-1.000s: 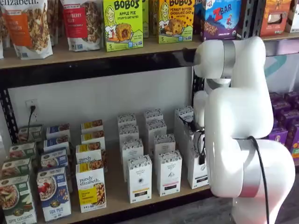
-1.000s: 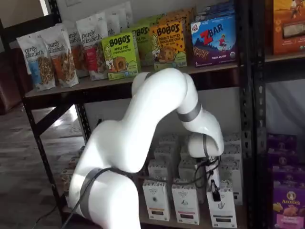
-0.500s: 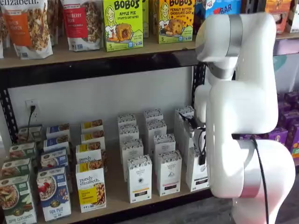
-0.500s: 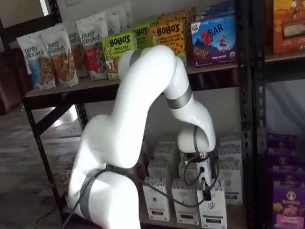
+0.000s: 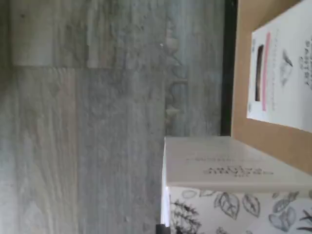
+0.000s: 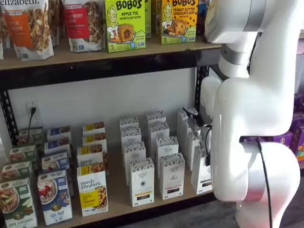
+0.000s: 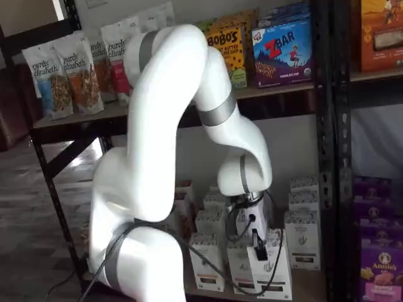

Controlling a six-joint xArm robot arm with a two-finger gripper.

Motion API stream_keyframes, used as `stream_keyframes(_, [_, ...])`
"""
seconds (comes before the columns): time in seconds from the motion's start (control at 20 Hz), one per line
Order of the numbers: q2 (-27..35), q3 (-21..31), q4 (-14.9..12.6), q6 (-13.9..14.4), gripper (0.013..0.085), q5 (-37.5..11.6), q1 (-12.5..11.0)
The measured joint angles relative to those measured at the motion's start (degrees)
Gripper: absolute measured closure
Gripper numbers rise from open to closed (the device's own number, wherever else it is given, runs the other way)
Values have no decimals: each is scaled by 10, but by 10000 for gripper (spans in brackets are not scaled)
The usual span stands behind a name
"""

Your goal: Pick up the white box with a green strip in the middle, on the bottom shelf, the sixth box from the left

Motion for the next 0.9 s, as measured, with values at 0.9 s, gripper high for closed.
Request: stream_keyframes(0.9, [-202, 147, 78, -32, 450, 18, 46])
